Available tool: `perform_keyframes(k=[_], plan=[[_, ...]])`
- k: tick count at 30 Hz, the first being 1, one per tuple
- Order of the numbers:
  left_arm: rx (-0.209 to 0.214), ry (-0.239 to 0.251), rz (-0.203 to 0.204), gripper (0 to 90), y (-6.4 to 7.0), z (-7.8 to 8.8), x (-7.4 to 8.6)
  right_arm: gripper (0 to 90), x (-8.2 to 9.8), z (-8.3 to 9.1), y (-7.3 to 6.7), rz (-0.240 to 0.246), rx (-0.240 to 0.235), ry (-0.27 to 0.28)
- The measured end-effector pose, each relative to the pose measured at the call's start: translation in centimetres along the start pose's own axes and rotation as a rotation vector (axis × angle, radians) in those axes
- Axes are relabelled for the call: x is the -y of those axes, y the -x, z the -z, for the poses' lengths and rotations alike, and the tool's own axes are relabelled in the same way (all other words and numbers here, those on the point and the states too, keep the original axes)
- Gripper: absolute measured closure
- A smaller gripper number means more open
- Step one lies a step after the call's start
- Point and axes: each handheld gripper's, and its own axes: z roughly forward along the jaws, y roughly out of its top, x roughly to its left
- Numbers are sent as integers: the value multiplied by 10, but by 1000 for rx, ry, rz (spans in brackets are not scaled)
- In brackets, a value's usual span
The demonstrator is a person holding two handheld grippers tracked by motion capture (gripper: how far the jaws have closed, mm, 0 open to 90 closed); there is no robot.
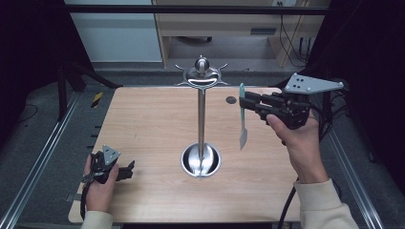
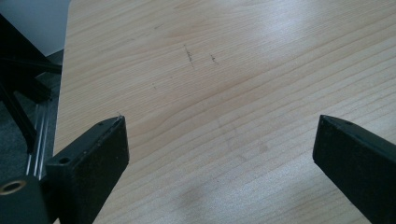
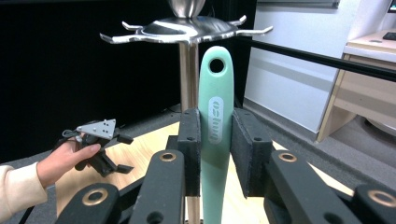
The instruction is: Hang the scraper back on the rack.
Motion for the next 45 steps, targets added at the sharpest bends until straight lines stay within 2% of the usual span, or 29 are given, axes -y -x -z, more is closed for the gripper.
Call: perform_keyframes(k=[16, 34, 45], plan=[[1, 1, 0, 34, 0, 0, 0, 743, -12, -12, -5, 15, -37, -15], [4, 0, -5, 34, 0, 0, -1, 743, -12, -20, -5, 14, -42, -48], [5, 1, -5, 34, 0, 0, -1, 743, -12, -26, -5, 11, -34, -46]])
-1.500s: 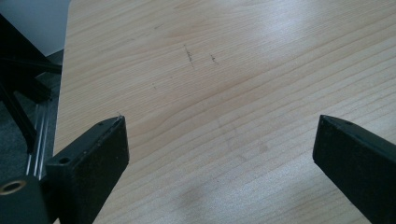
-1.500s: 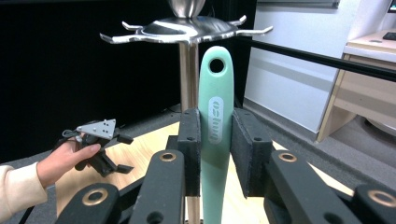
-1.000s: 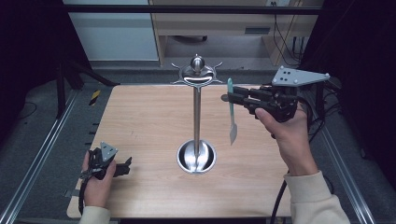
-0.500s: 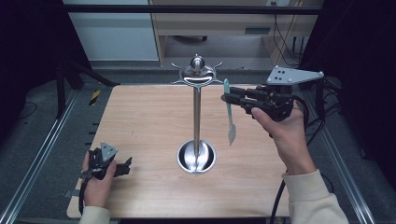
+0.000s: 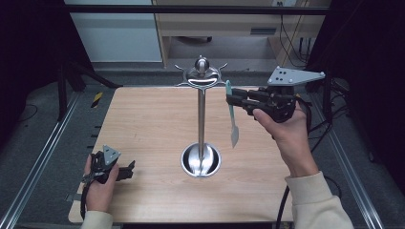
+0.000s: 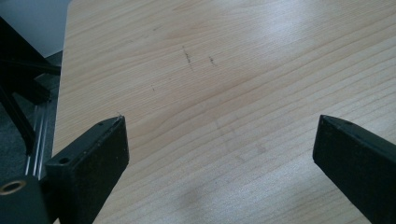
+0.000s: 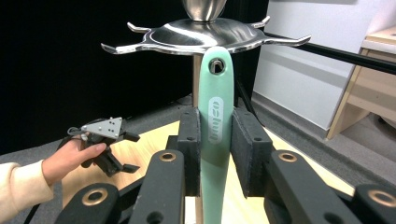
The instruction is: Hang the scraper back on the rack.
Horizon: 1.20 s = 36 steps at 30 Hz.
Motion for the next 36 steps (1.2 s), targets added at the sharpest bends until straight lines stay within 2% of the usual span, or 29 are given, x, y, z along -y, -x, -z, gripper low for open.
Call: perform_keyframes(k=[23, 36], plan=[[3, -3, -2, 34, 0, 0, 0, 743, 1, -6, 0, -14, -13, 8], [2, -4, -3, 33, 1, -1, 0, 742, 6, -9, 1, -23, -17, 39]])
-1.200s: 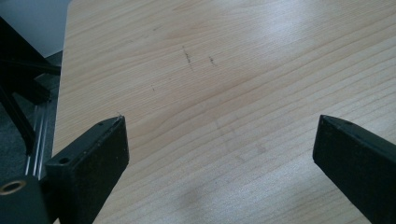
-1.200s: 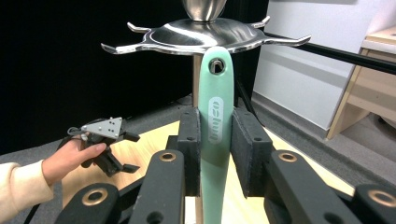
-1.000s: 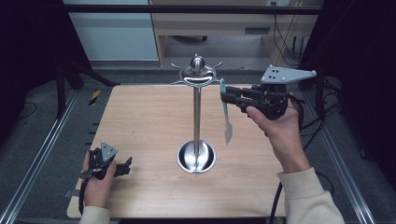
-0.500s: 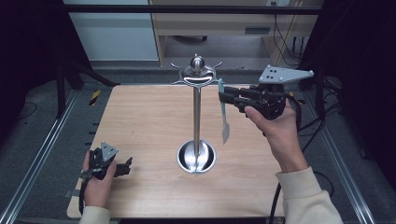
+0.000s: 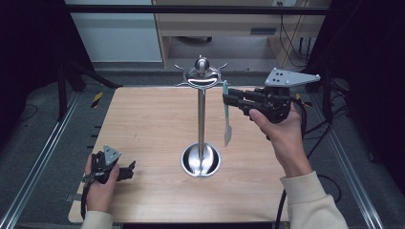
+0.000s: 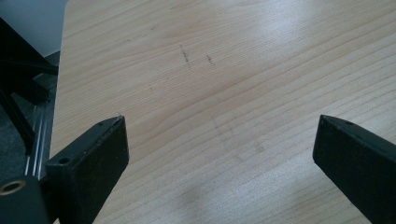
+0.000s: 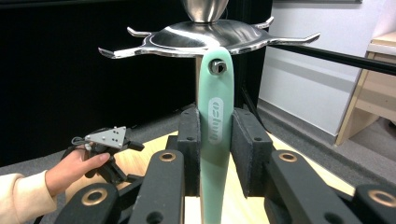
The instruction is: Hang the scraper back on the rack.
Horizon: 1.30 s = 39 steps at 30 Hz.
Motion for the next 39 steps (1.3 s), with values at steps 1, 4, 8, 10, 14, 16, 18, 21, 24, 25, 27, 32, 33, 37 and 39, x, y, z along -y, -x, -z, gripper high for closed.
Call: perform_keyframes(k=[1, 4, 8, 10, 14, 16, 18, 21, 24, 25, 27, 32, 33, 37, 39], plan=[[0, 0, 0, 33, 0, 0, 0, 742, 0, 0, 0, 2, 3, 1], [0, 0, -2, 33, 0, 0, 0, 741, 0, -1, -1, 4, 7, 3], [0, 0, -3, 33, 0, 0, 0, 741, 1, -1, -1, 5, 9, 7], [1, 0, -3, 33, 0, 0, 0, 740, 1, -1, -1, 3, 9, 10], [1, 0, -3, 33, 0, 0, 0, 738, 2, 0, -1, 4, 10, 12], [2, 0, -2, 33, 1, 0, 0, 729, 2, 0, -1, 8, 13, 12], [4, -1, -3, 33, 1, -1, 0, 689, 2, 0, -1, 8, 11, 12], [4, -3, -4, 33, 1, -1, 0, 671, 2, 3, -2, 12, 17, 10], [2, -4, -6, 33, 1, -1, 0, 631, 3, 8, -2, 17, 35, 12], [3, -4, -5, 33, 1, -1, 0, 611, 4, 9, -2, 18, 47, 12], [3, -3, -4, 33, 1, 0, 0, 563, 6, 13, -2, 18, 72, 14], [4, -5, -8, 33, 2, -1, 0, 434, 17, 22, 2, 16, 163, 7], [5, -9, -10, 33, 2, -1, 0, 414, 20, 24, 3, 12, 180, 6], [4, -9, -8, 32, 1, -1, 0, 312, 35, 32, 9, -2, 238, 15], [4, -11, -12, 32, 2, -1, 0, 272, 43, 35, 11, -6, 255, 23]])
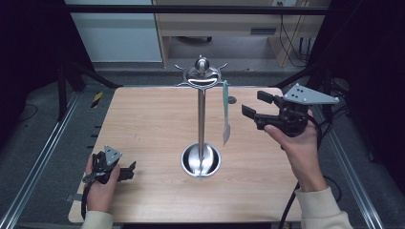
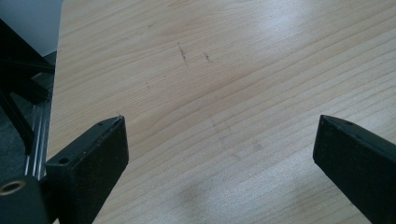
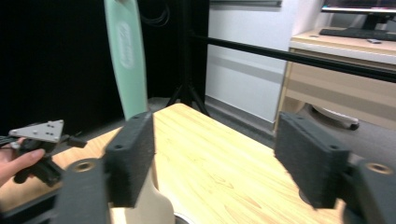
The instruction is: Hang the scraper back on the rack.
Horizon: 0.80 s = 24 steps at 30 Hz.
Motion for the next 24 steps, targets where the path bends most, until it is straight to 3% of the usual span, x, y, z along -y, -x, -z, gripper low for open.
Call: perform_keyframes(k=[4, 8, 11, 24], plan=[[1, -2, 3, 27, 0, -1, 0, 210, 15, 4, -1, 23, 36, 2], [-1, 1, 5, 26, 0, 0, 0, 156, 32, 8, 1, 3, 48, -7], [0, -3, 4, 26, 0, 0, 0, 111, 49, 8, 2, -8, 95, -30], [2, -2, 1, 27, 1, -1, 0, 76, 116, 3, 6, -54, 120, -130]])
